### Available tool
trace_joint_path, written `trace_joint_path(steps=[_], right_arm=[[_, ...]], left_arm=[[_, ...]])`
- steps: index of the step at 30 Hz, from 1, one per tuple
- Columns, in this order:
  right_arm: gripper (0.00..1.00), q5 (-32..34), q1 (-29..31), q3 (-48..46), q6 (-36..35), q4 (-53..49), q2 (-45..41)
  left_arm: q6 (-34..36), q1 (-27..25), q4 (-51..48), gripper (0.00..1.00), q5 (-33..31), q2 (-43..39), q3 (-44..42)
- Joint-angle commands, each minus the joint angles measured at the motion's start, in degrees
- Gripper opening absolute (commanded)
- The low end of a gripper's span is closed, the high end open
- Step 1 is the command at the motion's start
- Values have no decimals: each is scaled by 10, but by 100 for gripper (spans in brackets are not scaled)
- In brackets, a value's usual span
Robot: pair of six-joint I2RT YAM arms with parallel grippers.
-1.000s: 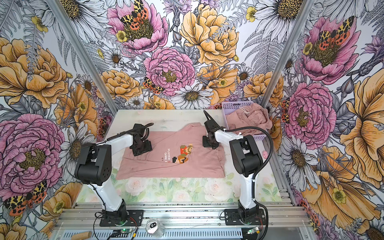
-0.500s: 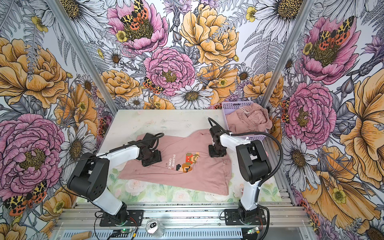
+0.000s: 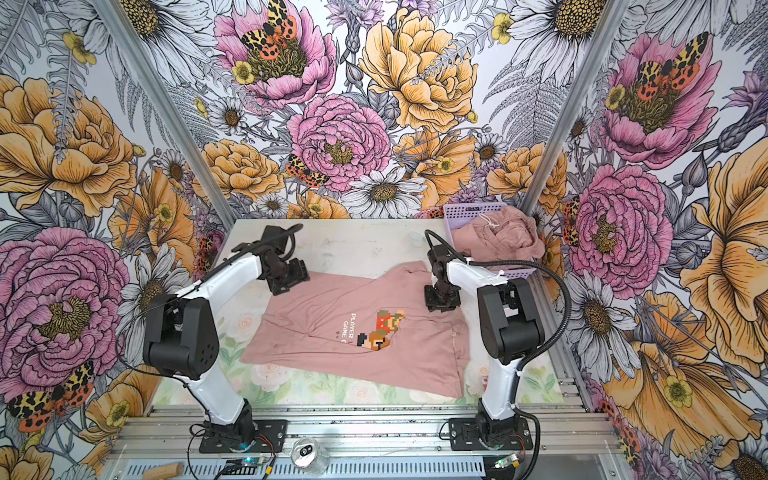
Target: Fold and stack the mixed laundry pile
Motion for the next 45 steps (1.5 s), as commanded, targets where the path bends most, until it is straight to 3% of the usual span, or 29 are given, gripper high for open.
trace_joint_path(steps=[1, 6, 12, 18, 32, 41, 45], right_arm=[[40, -29, 0, 21, 19, -11, -38], [40, -41, 6, 23, 33, -10, -53], [40, -49, 11, 26, 37, -9, -50], [40, -52, 12, 29, 36, -10, -48], [40, -56, 14, 21, 35, -3, -45], [40, -54, 16, 3, 37, -3, -59], [40, -54, 17, 6, 36, -3, -55]], left_arm=[[67, 50, -9, 67, -36, 62, 56], [103, 98, 22, 56, 6, 130, 111], [140, 102, 33, 50, 36, 201, 155], [134, 99, 41, 48, 78, 227, 149], [107, 82, 131, 46, 174, 135, 41], [124, 67, 124, 47, 196, 65, -55], [135, 71, 124, 47, 172, 37, -80]])
